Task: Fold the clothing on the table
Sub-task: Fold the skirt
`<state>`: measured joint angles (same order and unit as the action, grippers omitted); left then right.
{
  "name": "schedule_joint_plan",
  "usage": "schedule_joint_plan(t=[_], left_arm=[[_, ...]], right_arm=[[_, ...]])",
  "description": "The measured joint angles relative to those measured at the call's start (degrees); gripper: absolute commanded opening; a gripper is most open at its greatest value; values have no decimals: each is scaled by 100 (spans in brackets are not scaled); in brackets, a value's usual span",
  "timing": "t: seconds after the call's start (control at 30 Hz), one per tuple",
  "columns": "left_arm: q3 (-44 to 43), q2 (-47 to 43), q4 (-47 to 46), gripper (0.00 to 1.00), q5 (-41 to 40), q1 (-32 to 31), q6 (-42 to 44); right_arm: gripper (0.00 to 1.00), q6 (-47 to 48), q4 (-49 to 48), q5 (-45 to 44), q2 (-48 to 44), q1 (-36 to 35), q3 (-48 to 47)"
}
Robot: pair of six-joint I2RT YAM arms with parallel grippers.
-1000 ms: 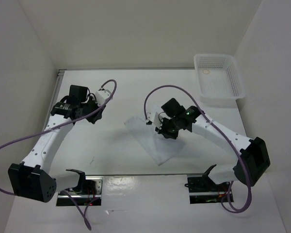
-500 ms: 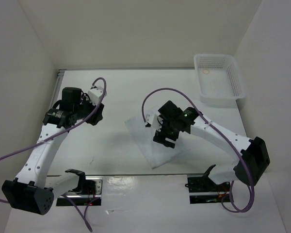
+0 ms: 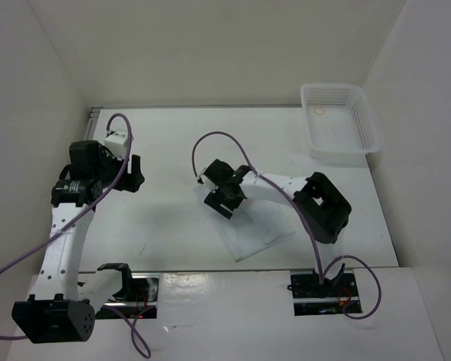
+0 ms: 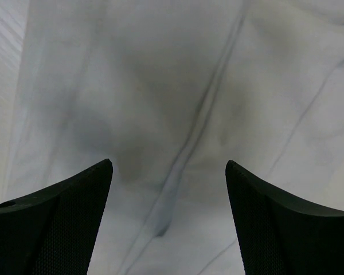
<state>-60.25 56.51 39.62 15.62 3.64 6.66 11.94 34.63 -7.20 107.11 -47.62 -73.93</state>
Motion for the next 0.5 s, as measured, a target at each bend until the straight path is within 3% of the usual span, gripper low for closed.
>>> schedule_joint_plan(t=[0.23,0.5], left_arm=[[4,-31,-87,78,2,9,-96],[17,-44,-107,78,11,9,-94]], right_arm=[[81,-188,-197,-293,254,-439,-85],[80,-210,-470,-688,238,-382,-74]])
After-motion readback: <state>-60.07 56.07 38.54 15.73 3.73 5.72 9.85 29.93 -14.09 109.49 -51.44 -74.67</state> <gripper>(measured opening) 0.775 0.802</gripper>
